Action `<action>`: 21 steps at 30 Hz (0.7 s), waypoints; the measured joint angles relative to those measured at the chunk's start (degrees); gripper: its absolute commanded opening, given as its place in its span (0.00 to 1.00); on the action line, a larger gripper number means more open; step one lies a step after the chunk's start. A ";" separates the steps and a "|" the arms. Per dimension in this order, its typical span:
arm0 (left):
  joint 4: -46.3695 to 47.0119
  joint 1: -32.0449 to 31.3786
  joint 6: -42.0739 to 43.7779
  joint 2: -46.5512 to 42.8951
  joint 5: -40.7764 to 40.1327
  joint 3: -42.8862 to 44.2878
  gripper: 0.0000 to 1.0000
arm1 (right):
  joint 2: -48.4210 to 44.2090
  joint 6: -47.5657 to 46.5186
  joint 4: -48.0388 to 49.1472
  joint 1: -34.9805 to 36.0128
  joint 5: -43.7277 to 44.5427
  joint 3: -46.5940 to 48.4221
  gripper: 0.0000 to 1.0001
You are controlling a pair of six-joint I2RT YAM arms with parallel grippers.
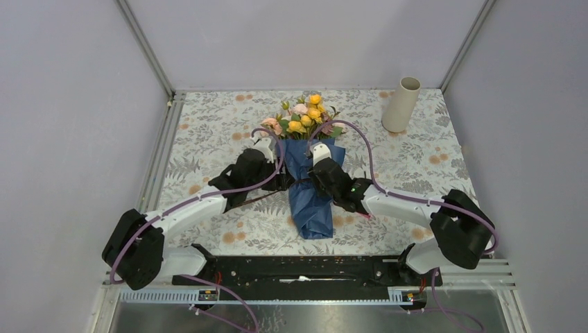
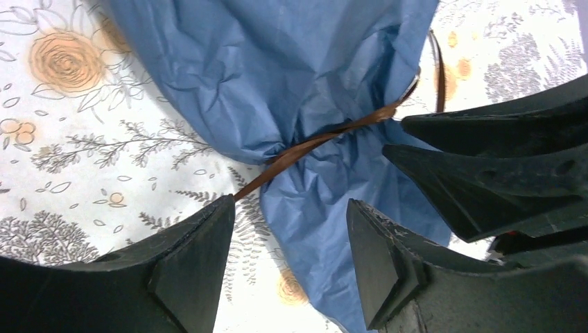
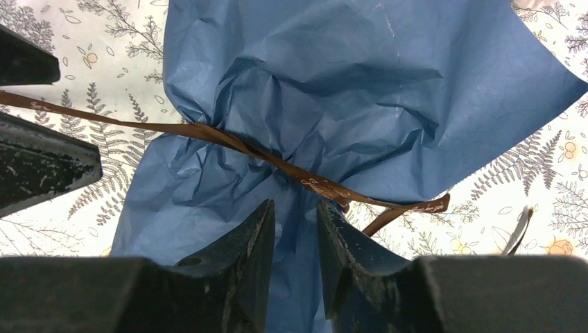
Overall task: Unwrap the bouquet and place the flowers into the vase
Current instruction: Untie the ribbon from the wrapping paper.
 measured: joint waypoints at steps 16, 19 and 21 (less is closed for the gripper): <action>4.35 -0.15 -1.09 0.13 -2.58 -5.35 0.66 | 5.42 -5.57 -0.44 -0.02 4.85 3.13 0.48; 4.85 -0.39 -1.07 0.35 -2.56 -5.27 0.66 | 6.88 -5.86 -0.02 -0.02 7.98 3.93 0.48; 4.87 -0.55 -1.05 0.57 -2.51 -5.11 0.66 | 7.26 -5.90 0.31 -0.02 9.92 3.93 0.48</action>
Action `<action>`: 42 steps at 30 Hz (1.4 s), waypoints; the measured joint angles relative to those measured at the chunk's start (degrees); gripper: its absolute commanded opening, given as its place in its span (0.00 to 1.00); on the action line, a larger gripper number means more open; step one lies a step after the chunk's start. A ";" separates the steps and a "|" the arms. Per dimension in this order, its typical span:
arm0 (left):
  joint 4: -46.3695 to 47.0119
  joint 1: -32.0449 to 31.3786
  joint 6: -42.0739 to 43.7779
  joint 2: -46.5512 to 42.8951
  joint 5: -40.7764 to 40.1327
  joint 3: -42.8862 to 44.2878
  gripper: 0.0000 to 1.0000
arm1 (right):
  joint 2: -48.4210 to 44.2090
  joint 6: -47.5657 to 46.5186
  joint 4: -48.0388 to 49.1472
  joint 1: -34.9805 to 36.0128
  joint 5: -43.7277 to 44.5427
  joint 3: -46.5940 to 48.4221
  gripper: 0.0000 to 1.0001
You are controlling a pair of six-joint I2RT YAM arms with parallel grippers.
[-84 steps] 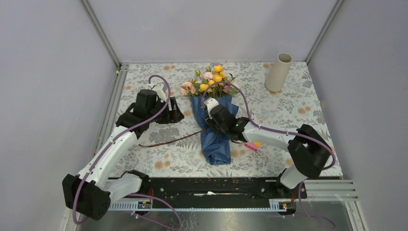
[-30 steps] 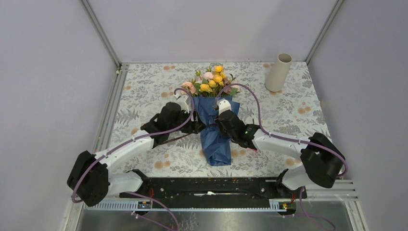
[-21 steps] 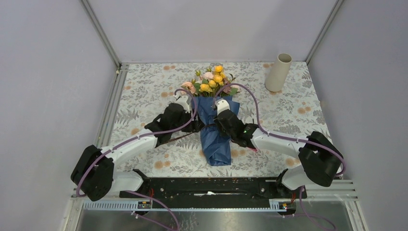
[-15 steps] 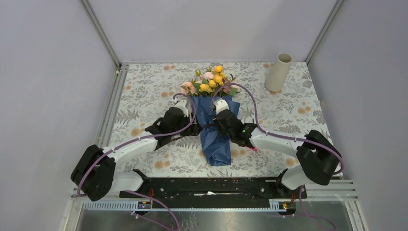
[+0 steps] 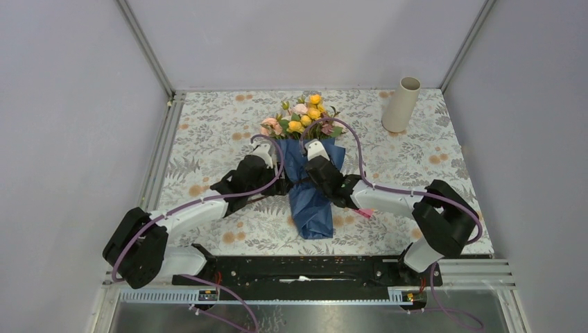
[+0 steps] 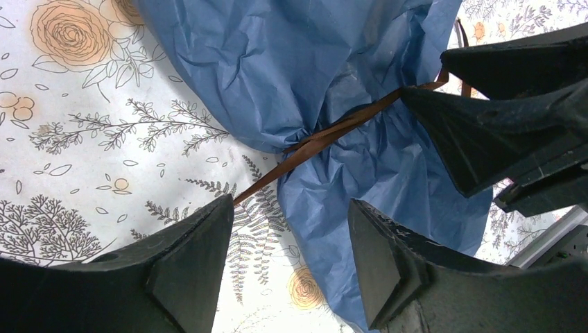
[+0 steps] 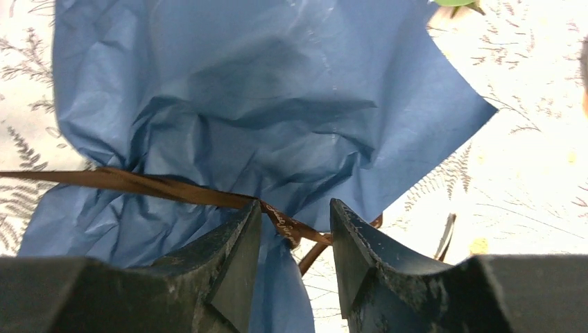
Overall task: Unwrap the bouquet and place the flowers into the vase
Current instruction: Untie the ribbon from the wrapping paper.
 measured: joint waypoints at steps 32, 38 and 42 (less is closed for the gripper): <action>4.42 -3.48 5.14 9.05 1.42 6.23 0.59 | 0.42 3.04 2.36 -1.62 11.61 -2.67 0.17; 4.26 -5.27 6.27 11.19 0.55 8.09 0.58 | -1.95 4.81 2.34 -2.73 11.39 -4.46 0.06; 4.20 -6.08 7.61 12.55 -0.52 9.73 0.53 | -2.89 5.73 2.36 -3.43 11.02 -4.74 0.03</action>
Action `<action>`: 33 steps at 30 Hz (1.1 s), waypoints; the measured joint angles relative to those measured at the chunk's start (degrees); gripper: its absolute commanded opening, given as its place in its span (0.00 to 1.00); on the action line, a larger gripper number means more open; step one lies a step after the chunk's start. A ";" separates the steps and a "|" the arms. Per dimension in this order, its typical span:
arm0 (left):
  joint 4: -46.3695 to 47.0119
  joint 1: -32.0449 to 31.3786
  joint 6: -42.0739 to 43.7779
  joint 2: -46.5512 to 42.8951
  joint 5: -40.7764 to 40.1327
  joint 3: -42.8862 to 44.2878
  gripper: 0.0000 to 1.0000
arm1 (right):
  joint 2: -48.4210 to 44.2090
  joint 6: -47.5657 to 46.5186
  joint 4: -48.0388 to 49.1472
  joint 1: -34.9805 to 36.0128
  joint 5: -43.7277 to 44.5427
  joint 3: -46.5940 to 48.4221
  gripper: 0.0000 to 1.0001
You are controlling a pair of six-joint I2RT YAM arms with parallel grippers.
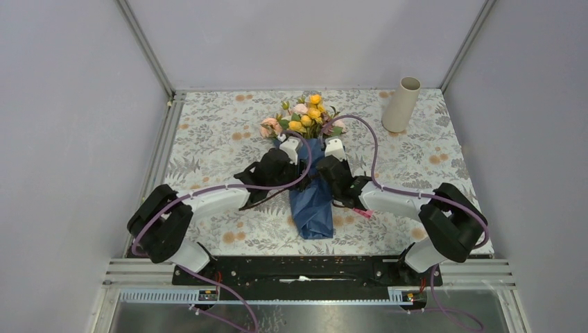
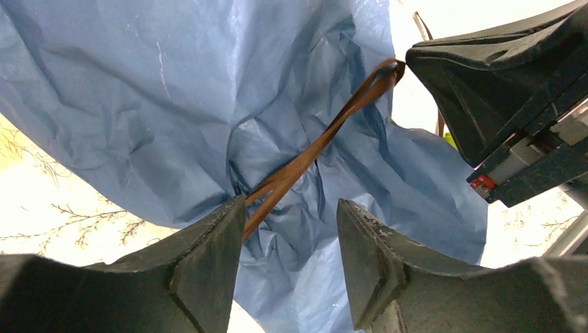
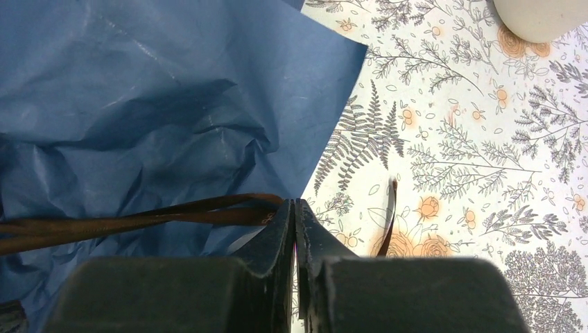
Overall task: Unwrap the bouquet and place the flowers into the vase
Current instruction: Untie the ribbon from the wrapping paper.
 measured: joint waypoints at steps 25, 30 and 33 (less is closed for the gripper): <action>-1.25 -2.16 4.87 6.19 -4.15 5.42 0.27 | -4.17 3.93 0.07 -4.74 -5.75 -3.39 0.00; -1.25 -2.19 4.72 7.10 -4.13 6.36 0.15 | -4.59 4.20 0.22 -4.83 -6.16 -3.58 0.00; -1.27 -2.25 4.52 7.26 -4.15 6.36 0.04 | -5.07 4.28 0.22 -4.90 -6.16 -3.82 0.00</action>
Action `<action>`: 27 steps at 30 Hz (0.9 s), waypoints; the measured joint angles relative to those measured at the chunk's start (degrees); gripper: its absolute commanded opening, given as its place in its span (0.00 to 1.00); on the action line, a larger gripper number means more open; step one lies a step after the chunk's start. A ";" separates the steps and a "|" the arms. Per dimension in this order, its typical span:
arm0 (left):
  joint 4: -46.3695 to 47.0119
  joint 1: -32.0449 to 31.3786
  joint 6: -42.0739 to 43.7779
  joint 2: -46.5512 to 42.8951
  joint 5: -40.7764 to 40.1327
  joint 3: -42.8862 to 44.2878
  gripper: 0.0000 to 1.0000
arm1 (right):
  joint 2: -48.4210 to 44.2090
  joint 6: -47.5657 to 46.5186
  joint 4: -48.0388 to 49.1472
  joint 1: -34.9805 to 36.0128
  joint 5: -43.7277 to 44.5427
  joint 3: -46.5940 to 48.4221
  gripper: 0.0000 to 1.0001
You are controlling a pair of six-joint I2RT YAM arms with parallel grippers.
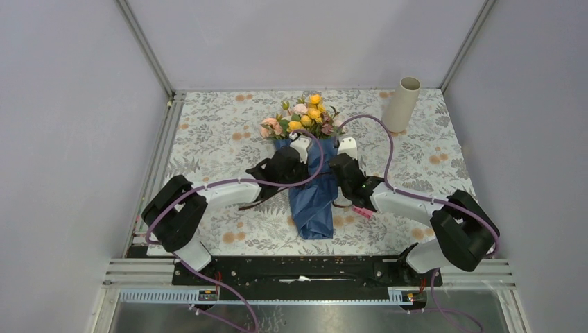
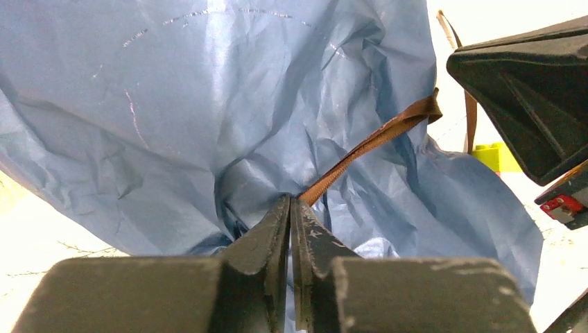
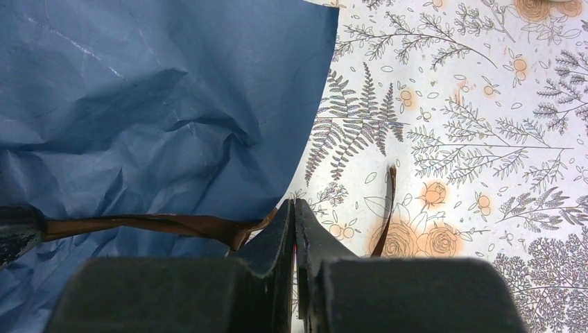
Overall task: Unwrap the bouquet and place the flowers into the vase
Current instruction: Untie the ribbon from the wrapping paper.
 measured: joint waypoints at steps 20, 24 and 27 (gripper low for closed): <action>-1.07 -0.02 -2.73 -7.45 -4.22 -2.40 0.00 | -10.54 -1.68 -0.76 -3.54 -18.69 -2.38 0.38; -1.27 -0.07 -3.08 -8.24 -4.52 -2.91 0.01 | -9.31 -2.99 -1.64 -3.87 -24.37 -0.07 0.40; -1.40 -0.07 -3.13 -8.26 -4.28 -3.43 0.11 | -6.75 -3.82 -2.51 -4.09 -27.43 2.51 0.44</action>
